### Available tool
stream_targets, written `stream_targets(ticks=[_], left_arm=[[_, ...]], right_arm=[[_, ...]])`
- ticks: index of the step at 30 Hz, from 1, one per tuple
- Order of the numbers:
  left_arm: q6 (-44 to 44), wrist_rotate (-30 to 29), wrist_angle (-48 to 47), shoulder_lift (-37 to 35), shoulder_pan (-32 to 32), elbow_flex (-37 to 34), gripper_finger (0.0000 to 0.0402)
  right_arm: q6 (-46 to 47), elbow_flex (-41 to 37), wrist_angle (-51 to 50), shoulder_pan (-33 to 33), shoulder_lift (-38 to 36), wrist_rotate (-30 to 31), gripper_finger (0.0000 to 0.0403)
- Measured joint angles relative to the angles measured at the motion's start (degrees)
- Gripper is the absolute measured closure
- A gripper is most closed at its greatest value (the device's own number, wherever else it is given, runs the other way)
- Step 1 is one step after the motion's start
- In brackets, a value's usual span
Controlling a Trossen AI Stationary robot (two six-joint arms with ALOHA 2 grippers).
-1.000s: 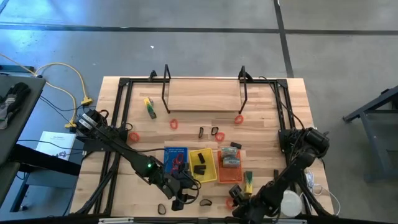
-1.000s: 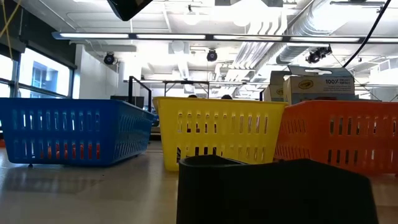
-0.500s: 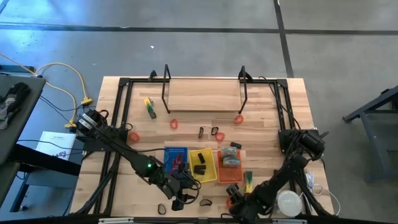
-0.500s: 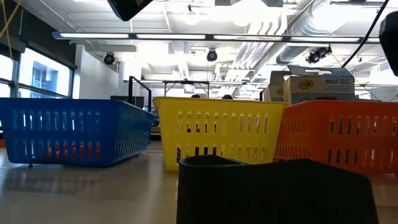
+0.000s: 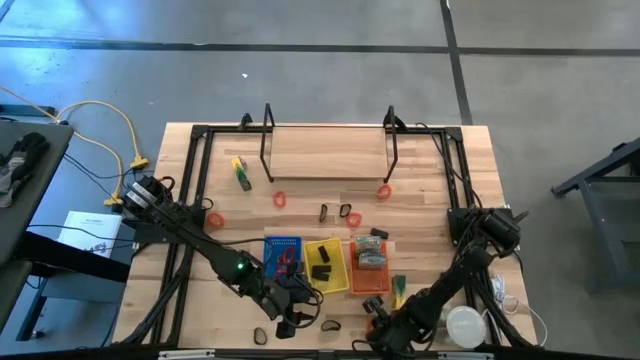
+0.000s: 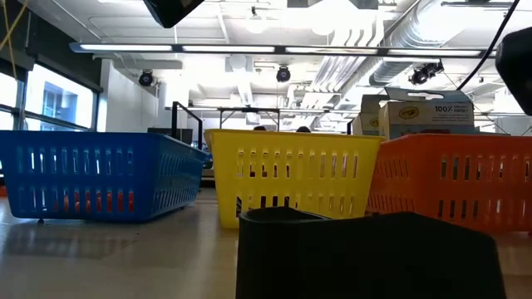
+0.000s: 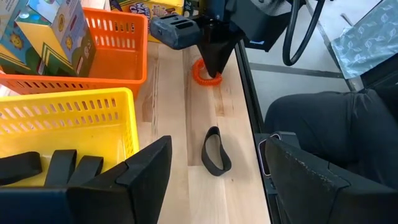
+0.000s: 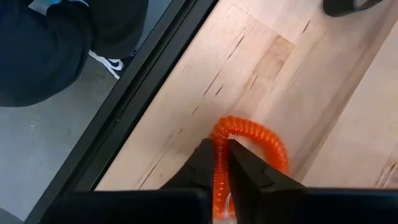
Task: Pick & Place Office Desk Supplies
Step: Put the orange spring keychain into the blue basket
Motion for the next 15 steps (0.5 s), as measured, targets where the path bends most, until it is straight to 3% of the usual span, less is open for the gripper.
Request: stream_targets(ticks=[15], left_arm=[[-1.9, -1.0, 0.1, 0.8, 0.3, 0.0, 0.0149]], right_arm=[[-2.6, -0.4, 2.7, 3.8, -6.9, 20.0, 0.0399]])
